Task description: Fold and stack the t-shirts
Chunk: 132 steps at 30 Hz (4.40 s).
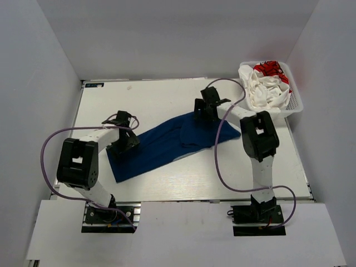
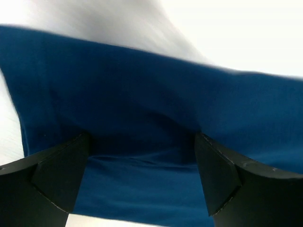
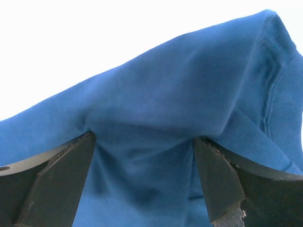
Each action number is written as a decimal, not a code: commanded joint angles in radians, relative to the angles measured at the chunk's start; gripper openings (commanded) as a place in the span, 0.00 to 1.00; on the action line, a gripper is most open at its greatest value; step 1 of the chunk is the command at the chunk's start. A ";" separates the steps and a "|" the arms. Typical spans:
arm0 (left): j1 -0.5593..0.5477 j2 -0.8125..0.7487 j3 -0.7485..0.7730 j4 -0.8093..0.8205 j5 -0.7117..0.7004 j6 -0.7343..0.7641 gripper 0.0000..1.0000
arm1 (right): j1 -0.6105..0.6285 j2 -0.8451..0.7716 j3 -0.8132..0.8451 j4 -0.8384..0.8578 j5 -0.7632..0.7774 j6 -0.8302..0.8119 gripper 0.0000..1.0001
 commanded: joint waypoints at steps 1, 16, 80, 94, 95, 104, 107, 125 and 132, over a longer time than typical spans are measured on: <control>-0.117 0.105 -0.078 -0.111 0.229 -0.096 1.00 | -0.036 0.176 0.204 -0.020 0.007 -0.097 0.90; -0.318 -0.384 0.057 -0.210 0.340 0.208 1.00 | -0.087 0.212 0.486 0.074 -0.286 -0.344 0.90; -0.845 -0.303 -0.201 0.025 0.254 -0.032 0.95 | 0.103 -0.963 -0.787 0.022 -0.485 0.045 0.90; -0.836 -0.126 -0.170 0.116 0.217 0.019 0.46 | 0.227 -0.868 -0.941 -0.012 -0.645 0.084 0.90; -0.836 -0.126 -0.170 0.116 0.217 0.030 0.46 | 0.235 -0.868 -0.941 -0.004 -0.629 0.088 0.90; -0.836 -0.112 -0.161 0.105 0.227 0.030 0.10 | 0.263 -0.767 -0.913 0.060 -0.474 0.090 0.38; -0.836 -0.131 -0.161 0.105 0.237 0.030 0.09 | 0.275 -0.738 -0.893 0.066 -0.504 0.087 0.23; -0.872 -0.238 -0.031 -0.179 0.201 -0.030 0.00 | 0.454 -0.862 -0.781 -0.170 -0.509 0.163 0.00; -0.820 -0.084 0.210 -0.277 -0.008 -0.039 0.00 | 0.416 -0.755 -0.573 -0.257 -0.193 0.127 0.00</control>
